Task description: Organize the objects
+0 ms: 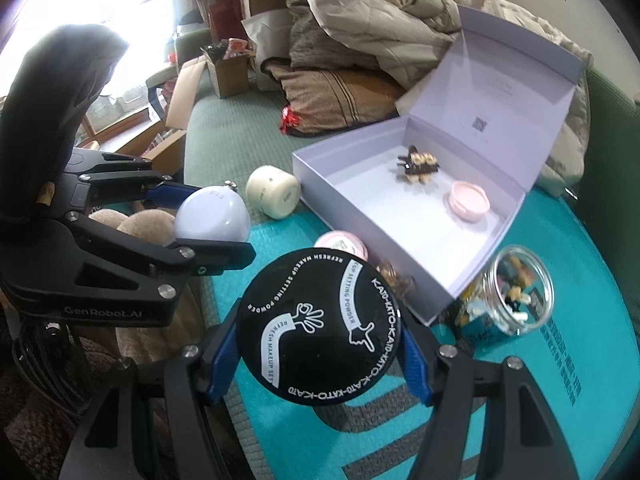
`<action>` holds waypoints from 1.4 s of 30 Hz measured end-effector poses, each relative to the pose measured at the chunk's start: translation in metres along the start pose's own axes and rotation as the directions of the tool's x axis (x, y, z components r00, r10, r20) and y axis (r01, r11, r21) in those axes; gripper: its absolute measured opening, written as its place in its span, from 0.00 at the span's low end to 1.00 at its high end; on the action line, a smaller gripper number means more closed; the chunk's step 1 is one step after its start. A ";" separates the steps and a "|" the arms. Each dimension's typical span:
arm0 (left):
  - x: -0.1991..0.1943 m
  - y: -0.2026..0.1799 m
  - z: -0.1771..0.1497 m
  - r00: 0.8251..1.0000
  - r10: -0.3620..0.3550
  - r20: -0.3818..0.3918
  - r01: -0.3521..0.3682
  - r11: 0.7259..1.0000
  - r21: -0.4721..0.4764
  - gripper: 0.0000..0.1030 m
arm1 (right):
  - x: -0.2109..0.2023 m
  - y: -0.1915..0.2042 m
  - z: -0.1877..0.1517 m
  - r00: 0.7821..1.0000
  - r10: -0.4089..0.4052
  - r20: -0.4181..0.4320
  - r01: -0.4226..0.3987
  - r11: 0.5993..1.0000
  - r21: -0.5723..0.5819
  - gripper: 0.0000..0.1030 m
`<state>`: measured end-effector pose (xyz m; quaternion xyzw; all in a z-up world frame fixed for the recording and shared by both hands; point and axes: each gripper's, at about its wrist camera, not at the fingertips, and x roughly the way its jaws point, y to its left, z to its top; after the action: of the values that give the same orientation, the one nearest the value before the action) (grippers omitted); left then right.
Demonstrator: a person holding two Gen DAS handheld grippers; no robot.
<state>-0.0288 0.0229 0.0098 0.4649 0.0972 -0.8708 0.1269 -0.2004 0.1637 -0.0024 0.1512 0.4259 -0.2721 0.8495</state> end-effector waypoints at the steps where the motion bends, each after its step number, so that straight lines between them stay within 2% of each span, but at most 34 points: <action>1: -0.001 0.001 0.002 1.000 0.009 0.002 -0.009 1.000 0.004 0.48 | 0.000 0.000 0.002 1.000 0.002 0.002 -0.002 1.000 -0.003 0.67; 21: 0.006 0.011 0.044 0.999 0.030 -0.014 -0.029 0.999 0.042 0.49 | 0.005 -0.012 0.048 0.999 0.012 0.030 -0.010 0.998 -0.058 0.67; 42: 0.071 0.026 0.098 0.996 0.007 -0.093 -0.001 0.998 0.068 0.49 | 0.046 -0.065 0.073 1.000 -0.012 -0.005 0.013 1.000 0.009 0.67</action>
<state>-0.1358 -0.0395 0.0031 0.5093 0.0722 -0.8507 0.1081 -0.1696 0.0605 0.0018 0.1531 0.4277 -0.2790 0.8460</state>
